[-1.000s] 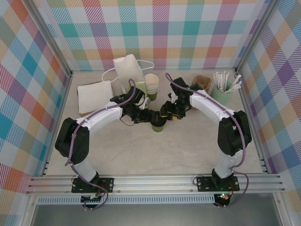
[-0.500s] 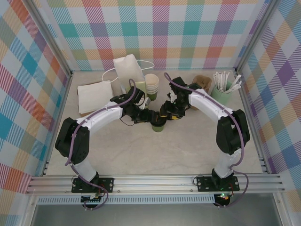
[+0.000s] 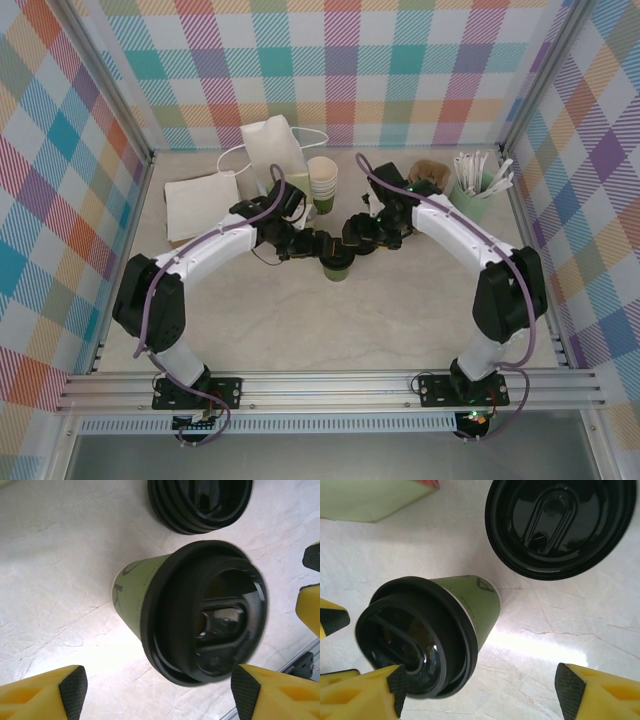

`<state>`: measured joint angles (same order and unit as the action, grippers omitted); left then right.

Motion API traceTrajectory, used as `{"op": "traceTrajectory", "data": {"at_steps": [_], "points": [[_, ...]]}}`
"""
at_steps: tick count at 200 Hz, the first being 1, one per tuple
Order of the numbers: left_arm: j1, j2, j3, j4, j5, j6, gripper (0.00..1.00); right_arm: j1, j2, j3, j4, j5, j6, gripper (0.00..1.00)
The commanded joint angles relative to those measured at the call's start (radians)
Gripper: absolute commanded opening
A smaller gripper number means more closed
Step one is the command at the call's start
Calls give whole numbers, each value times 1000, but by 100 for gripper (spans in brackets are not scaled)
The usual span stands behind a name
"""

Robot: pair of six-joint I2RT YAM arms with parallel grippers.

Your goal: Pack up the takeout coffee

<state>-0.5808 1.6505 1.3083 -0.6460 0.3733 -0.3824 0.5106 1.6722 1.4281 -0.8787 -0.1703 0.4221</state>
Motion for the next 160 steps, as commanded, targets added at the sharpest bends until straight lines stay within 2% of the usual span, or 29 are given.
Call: {"op": "traceTrajectory", "data": {"at_steps": [1, 39, 90, 120, 160], "points": [[1, -88, 36, -13, -9, -14, 79, 8, -83, -27, 9, 36, -27, 88], [9, -210, 0, 46, -85, -3, 84, 66, -131, -19, -28, 119, -51, 100], [14, -439, -156, 231, -318, -12, 100, 177, -47, 90, -140, 245, -86, 100], [18, -525, -216, 280, -405, -15, 100, 219, 58, 199, -214, 265, -114, 100], [20, -577, -244, 274, -452, -6, 100, 246, 171, 297, -264, 256, -138, 100]]}}
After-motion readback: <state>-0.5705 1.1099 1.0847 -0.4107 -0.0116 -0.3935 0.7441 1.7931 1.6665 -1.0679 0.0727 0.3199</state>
